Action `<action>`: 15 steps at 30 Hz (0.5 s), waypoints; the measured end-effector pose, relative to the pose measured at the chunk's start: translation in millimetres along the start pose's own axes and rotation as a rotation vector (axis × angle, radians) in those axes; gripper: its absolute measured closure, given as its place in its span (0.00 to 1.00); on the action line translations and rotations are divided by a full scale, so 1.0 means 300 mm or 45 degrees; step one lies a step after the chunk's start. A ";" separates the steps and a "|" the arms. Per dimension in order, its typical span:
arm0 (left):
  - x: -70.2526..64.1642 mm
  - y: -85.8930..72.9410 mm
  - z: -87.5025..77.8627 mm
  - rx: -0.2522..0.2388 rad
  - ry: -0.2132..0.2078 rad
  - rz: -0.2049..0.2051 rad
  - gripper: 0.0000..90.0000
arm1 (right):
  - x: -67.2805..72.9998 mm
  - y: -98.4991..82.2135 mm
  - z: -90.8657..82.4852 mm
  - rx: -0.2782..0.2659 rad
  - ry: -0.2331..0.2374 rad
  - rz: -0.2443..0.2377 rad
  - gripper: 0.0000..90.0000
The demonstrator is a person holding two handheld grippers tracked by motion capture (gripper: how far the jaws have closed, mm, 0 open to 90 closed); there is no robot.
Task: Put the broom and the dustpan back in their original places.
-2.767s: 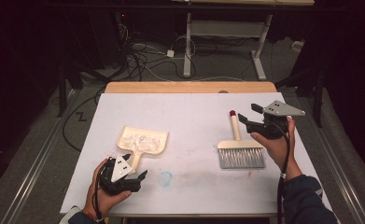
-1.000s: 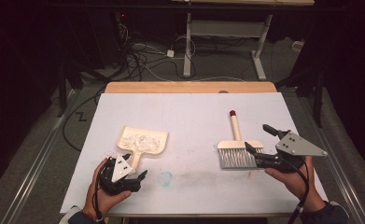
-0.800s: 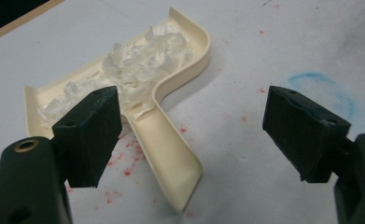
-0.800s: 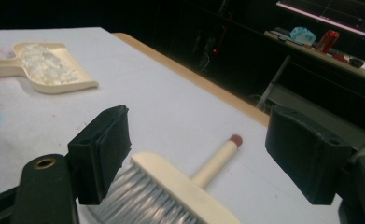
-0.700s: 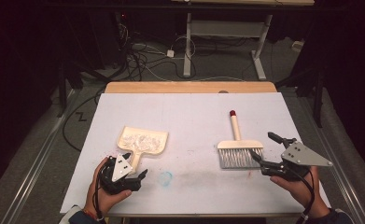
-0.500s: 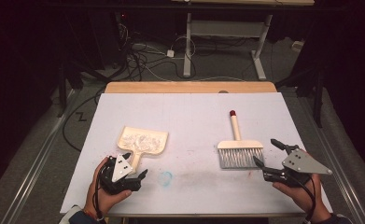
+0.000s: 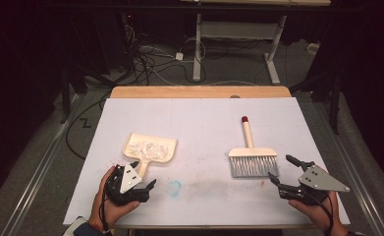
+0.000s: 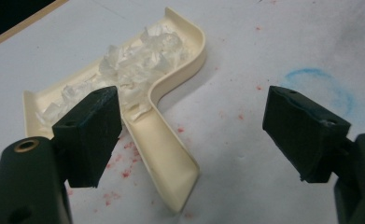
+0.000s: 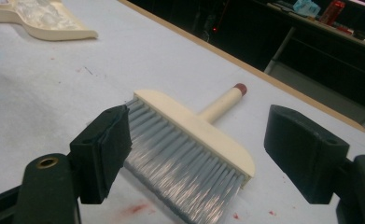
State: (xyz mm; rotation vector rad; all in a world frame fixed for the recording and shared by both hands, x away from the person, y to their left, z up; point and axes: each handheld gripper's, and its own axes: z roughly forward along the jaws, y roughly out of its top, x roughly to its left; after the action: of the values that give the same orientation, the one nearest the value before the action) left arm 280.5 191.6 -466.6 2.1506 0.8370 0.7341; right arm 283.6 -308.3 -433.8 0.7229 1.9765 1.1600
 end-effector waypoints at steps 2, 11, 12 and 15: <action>0.002 -0.002 -0.007 -0.008 0.002 -0.001 0.21 | 0.005 0.005 -0.001 -0.011 0.002 0.004 0.26; 0.003 0.005 -0.002 -0.009 0.005 0.006 0.21 | 0.018 0.005 0.007 0.000 0.004 -0.013 0.26; 0.001 0.007 -0.001 -0.005 0.005 0.011 0.21 | 0.017 0.004 0.006 0.000 0.006 -0.010 0.26; -0.003 0.008 0.001 0.000 0.004 0.014 0.21 | 0.014 0.004 0.003 -0.001 -0.001 -0.012 0.26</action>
State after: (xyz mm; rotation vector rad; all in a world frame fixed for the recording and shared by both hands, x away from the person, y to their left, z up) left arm 281.1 189.7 -465.2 2.1560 0.8269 0.7437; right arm 282.0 -304.2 -434.3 0.7131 1.9767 1.1548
